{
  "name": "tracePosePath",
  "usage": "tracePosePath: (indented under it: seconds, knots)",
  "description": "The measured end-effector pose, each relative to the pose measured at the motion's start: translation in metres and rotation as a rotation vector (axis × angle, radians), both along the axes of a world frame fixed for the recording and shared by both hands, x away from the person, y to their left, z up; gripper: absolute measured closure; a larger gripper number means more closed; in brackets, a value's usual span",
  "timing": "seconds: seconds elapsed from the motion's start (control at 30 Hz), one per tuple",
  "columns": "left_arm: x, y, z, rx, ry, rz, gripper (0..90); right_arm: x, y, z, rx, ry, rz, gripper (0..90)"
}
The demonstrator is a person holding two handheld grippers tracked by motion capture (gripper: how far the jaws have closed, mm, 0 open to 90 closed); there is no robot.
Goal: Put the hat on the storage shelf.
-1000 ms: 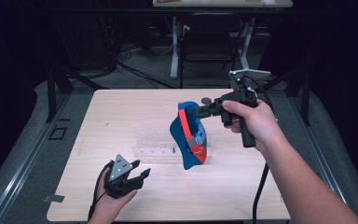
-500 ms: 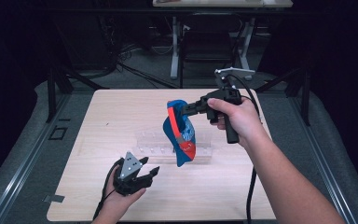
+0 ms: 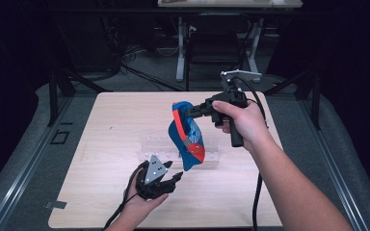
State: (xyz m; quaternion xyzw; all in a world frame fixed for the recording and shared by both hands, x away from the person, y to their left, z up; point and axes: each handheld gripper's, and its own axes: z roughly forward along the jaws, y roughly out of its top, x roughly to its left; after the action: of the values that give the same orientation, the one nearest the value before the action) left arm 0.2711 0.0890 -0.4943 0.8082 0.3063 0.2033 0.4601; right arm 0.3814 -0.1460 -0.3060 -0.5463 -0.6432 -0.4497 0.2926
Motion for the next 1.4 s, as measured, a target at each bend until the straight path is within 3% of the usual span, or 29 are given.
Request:
tracePosePath:
  seconds: [0.27, 0.43, 0.53, 0.63, 0.7, 0.93, 1.2, 1.4]
  knots:
    - [-0.003, -0.015, -0.002, -0.02, -0.002, -0.03, 50.8, -0.001, 0.005, 0.001, -0.008, -0.004, 0.005, 89.6]
    - [-0.003, -0.02, -0.003, -0.015, -0.009, -0.013, 50.4, -0.001, 0.005, 0.001, -0.01, -0.008, 0.003, 89.6]
    - [-0.001, -0.025, -0.005, -0.022, -0.006, -0.008, 53.8, -0.002, 0.005, 0.001, -0.009, -0.007, -0.001, 89.5]
    - [-0.001, -0.028, -0.006, 0.001, -0.019, -0.007, 61.2, -0.002, 0.005, 0.0, -0.008, -0.007, 0.0, 89.5]
    - [-0.003, -0.028, -0.005, 0.012, -0.036, -0.002, 70.9, -0.003, 0.005, 0.0, -0.006, -0.009, -0.003, 89.5]
    - [-0.005, -0.015, -0.005, 0.047, -0.068, 0.021, 85.2, -0.003, 0.001, -0.003, -0.022, -0.011, -0.009, 89.5]
    - [-0.002, -0.001, 0.0, 0.063, -0.1, 0.051, 88.3, 0.0, 0.001, -0.007, -0.021, -0.007, -0.016, 89.4]
    - [0.007, 0.011, 0.003, 0.064, -0.086, 0.069, 88.6, 0.0, 0.003, -0.008, -0.022, -0.008, -0.009, 89.5]
